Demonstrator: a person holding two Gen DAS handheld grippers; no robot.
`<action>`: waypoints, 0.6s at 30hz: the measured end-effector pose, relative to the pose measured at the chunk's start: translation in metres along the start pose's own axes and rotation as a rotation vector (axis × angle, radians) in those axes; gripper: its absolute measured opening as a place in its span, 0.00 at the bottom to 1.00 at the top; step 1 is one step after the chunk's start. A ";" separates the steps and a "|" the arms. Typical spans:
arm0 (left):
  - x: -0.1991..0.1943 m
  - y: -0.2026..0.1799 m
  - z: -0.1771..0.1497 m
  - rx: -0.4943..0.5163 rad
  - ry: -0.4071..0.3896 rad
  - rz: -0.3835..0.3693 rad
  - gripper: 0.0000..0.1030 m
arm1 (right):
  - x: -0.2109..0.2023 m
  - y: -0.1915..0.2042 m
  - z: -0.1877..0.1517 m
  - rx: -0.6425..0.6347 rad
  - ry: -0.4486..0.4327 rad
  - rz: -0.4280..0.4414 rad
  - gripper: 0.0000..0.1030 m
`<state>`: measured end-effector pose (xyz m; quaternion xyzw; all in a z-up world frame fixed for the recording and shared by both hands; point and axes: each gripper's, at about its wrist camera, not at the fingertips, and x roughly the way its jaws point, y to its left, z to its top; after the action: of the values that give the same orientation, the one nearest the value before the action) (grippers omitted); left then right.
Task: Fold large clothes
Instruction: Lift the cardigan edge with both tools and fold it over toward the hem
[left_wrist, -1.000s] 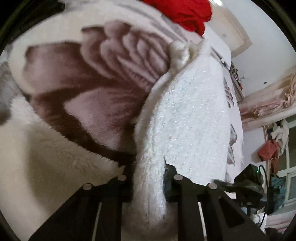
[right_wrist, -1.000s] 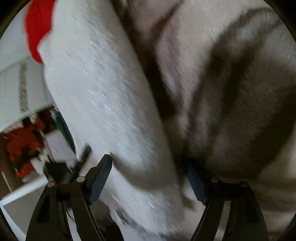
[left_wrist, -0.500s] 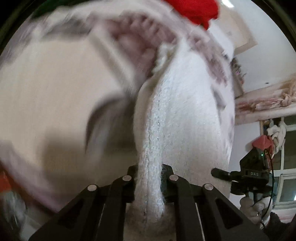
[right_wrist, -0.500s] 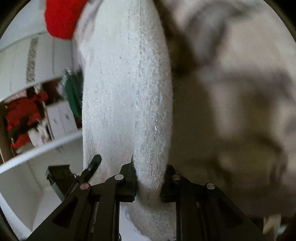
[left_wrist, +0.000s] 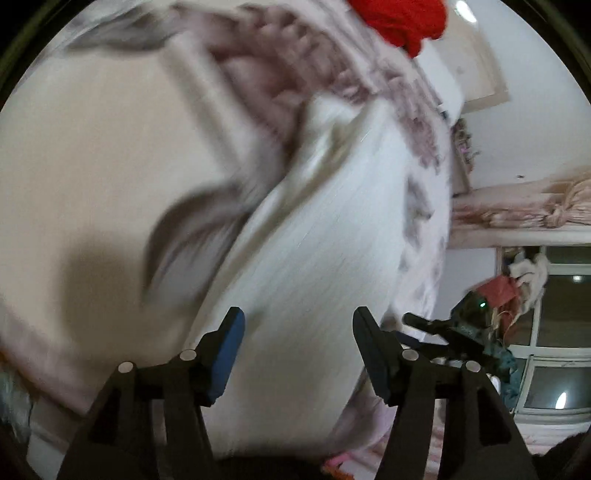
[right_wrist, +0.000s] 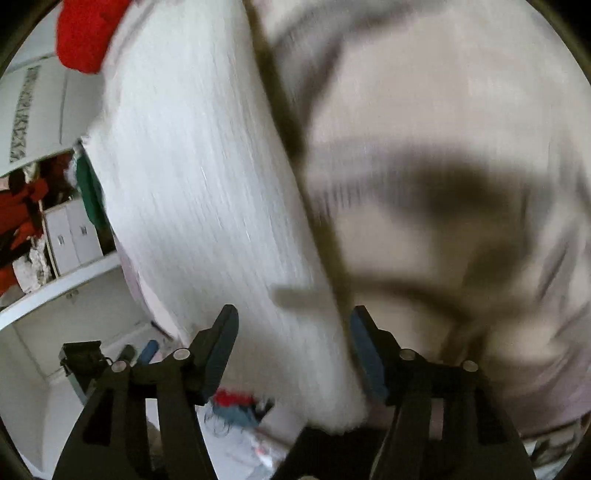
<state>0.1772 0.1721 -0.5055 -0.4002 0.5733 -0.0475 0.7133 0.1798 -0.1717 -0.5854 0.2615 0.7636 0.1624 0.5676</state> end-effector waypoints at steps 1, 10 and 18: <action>0.010 -0.014 0.020 0.043 -0.017 -0.008 0.57 | -0.011 0.005 0.025 -0.006 -0.043 -0.004 0.66; 0.135 -0.076 0.150 0.258 -0.010 0.125 0.46 | -0.027 0.055 0.217 -0.019 -0.198 0.084 0.66; 0.087 -0.084 0.144 0.287 -0.152 0.022 0.05 | 0.004 0.077 0.253 -0.022 -0.216 0.071 0.12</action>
<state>0.3625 0.1439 -0.5182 -0.2902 0.5092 -0.0908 0.8051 0.4363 -0.1195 -0.6230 0.2980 0.6865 0.1614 0.6433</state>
